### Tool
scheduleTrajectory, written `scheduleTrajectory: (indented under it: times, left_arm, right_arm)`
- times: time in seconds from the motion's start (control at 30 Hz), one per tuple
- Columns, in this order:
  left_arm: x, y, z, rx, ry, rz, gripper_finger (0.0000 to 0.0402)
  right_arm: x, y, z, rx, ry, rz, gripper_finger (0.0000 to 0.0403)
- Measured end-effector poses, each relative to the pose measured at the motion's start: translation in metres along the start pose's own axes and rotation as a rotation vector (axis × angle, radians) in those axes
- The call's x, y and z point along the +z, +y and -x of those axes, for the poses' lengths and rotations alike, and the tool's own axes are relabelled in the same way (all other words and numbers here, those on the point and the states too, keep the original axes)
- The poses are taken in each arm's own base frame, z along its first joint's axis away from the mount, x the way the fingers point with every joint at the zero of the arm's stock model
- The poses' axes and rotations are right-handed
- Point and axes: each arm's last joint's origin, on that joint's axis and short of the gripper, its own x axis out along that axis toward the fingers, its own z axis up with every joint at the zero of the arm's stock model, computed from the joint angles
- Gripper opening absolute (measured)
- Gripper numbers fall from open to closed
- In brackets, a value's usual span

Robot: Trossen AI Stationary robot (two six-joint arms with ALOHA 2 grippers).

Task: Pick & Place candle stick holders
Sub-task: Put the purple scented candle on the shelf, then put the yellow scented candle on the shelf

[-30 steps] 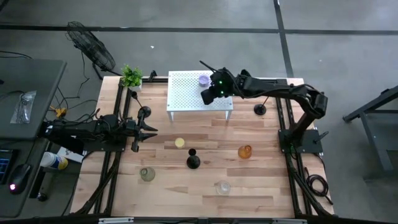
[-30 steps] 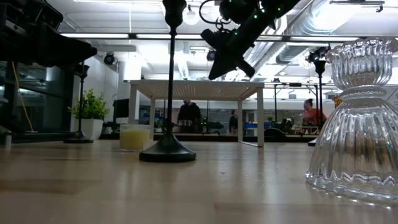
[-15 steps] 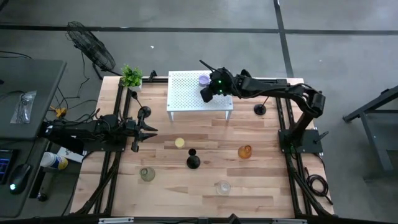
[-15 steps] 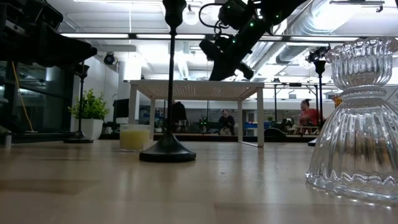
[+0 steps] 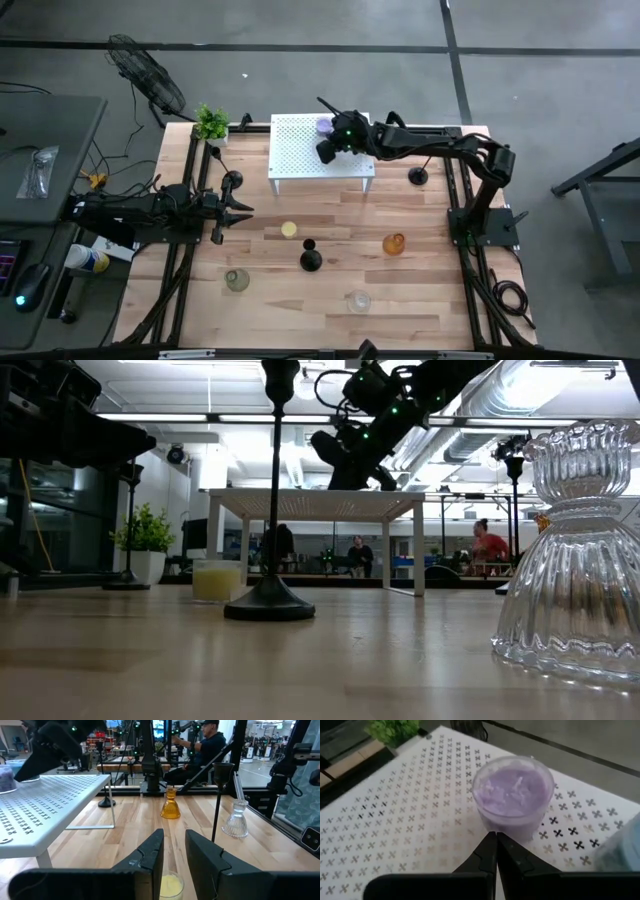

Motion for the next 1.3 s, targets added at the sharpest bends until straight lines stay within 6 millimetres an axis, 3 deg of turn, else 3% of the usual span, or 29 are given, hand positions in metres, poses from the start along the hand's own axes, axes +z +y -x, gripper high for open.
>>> scheduleTrajectory:
  times: [0.3,0.57,0.77,0.9,1.1,1.3]
  left_arm:
    - [0.000,0.000,0.000,0.000,0.000,0.000,0.0077]
    - [0.000,0.000,0.000,0.000,0.000,0.000,0.0077]
    - [0.000,0.000,0.000,0.000,0.000,0.000,0.0077]
    - [0.000,0.000,0.000,0.000,0.000,0.000,0.0077]
    - [0.000,0.000,0.000,0.001,0.000,0.000,0.0077]
    - [0.000,0.000,0.000,0.000,0.000,0.000,0.0077]
  right_arm:
    - [0.003,0.002,0.002,0.012,-0.023,-0.009,0.0002]
    - [-0.001,0.008,0.036,-0.098,0.044,-0.089,0.0003]
    - [-0.004,0.002,0.047,-0.141,0.069,-0.177,0.0003]
    - [-0.018,0.004,0.052,-0.068,0.075,-0.185,0.0003]
    - [-0.040,0.008,0.076,0.021,0.067,-0.163,0.0003]
    - [-0.063,0.009,0.102,0.233,0.045,-0.122,0.0003]
